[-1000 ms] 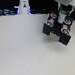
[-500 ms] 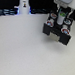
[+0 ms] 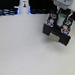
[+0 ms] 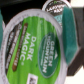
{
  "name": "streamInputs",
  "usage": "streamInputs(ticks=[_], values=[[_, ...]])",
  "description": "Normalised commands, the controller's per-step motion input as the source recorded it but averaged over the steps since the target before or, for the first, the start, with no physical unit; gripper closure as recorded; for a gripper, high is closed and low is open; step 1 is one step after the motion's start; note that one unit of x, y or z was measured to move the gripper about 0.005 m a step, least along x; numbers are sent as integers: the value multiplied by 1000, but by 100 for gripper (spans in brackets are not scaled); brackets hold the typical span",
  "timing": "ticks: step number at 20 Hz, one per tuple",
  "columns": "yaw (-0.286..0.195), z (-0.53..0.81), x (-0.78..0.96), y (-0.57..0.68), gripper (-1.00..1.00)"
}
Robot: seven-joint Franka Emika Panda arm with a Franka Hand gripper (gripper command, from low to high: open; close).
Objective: Open the kcup holder, insert the kcup into the holder, and close the kcup holder
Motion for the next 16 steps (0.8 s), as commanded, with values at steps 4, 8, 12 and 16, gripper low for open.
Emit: streamInputs(ticks=[4, 8, 12, 16], values=[[-44, 166, -386, -347, 100], [-23, -3, -130, -129, 100], [-14, -125, 98, -10, 100], [-25, -209, 92, -9, 100]])
